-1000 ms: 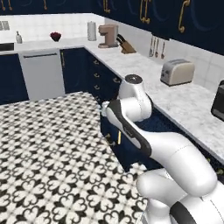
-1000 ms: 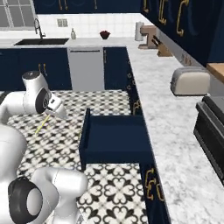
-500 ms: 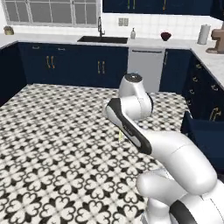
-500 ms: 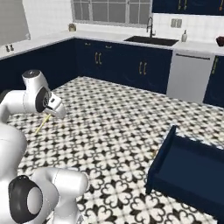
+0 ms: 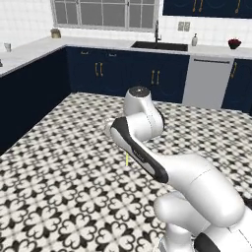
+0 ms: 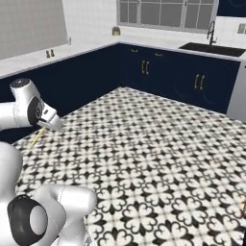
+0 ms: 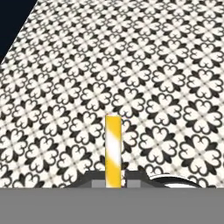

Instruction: Take a straw from the drawer in front and place it inside the glass cup on the dining counter.

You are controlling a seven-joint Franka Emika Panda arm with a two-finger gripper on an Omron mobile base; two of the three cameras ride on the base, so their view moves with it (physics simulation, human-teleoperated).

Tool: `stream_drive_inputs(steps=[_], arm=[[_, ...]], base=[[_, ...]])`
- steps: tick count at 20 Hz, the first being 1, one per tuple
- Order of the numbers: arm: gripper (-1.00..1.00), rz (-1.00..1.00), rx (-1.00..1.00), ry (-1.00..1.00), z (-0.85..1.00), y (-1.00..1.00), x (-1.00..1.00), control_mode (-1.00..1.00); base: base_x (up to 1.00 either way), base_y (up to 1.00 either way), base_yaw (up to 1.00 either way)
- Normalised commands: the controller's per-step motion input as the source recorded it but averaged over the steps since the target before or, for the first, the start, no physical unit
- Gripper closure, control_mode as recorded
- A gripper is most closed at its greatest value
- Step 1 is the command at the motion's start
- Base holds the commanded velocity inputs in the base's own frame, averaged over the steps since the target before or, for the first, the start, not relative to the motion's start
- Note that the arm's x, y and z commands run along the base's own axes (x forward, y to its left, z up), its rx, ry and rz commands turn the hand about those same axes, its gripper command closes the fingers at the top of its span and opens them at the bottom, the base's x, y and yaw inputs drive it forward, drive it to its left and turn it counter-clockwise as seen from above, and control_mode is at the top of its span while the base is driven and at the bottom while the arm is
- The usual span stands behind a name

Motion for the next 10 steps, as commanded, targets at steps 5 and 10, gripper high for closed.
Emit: stream_drive_inputs(steps=[5, 10], arm=[[1.0, 0.0, 0.0, 0.0, 0.0, 0.0, 0.0, 1.0], [1.0, 0.0, 0.0, 0.0, 0.0, 0.0, 0.0, 1.0]], base=[[0.68, 1.0, -0.25], [0.28, 1.0, -0.26]])
